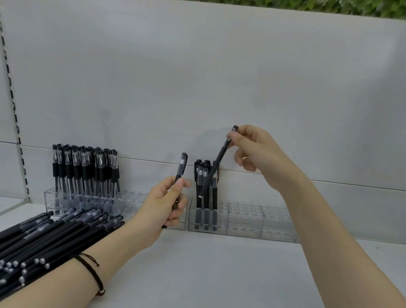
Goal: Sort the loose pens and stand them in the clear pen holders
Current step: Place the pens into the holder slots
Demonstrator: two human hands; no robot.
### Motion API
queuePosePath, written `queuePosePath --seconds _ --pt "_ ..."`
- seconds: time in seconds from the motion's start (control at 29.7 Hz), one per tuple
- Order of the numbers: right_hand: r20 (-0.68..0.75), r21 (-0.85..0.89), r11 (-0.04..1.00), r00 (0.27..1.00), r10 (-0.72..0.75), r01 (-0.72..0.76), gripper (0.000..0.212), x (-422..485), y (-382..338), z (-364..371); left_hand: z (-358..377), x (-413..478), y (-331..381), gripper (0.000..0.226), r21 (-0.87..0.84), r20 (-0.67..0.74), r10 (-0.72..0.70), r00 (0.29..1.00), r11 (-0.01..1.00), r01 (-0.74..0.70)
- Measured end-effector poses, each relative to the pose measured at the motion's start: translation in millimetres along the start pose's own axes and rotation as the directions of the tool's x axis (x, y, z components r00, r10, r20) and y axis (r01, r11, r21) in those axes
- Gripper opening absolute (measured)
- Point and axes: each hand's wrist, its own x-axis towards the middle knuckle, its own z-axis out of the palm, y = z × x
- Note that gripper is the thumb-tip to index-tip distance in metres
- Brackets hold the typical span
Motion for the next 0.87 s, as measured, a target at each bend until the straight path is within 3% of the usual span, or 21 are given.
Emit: queuePosePath --seconds 0.1,0.2,0.64,0.87 --pt "-0.049 -0.276 0.961 0.998 -0.038 0.023 0.012 0.3 3.2 -13.9 0.2 0.3 1.5 0.024 -0.019 -0.010 -0.041 0.999 0.999 0.041" --pt "-0.061 -0.392 0.919 0.996 -0.064 0.035 0.010 1.8 6.1 -18.7 1.8 0.2 2.7 0.030 -0.037 0.002 -0.086 0.996 0.996 0.086" --pt "-0.053 -0.486 0.873 0.996 -0.070 0.035 0.008 6.0 15.7 -14.4 4.1 -2.4 1.8 0.023 -0.046 0.104 -0.101 0.989 0.993 0.106" --pt "-0.046 -0.530 0.847 0.999 0.007 -0.030 0.013 7.7 19.5 -20.0 3.5 -1.9 1.8 0.023 -0.050 0.113 -0.095 0.989 0.994 0.101"
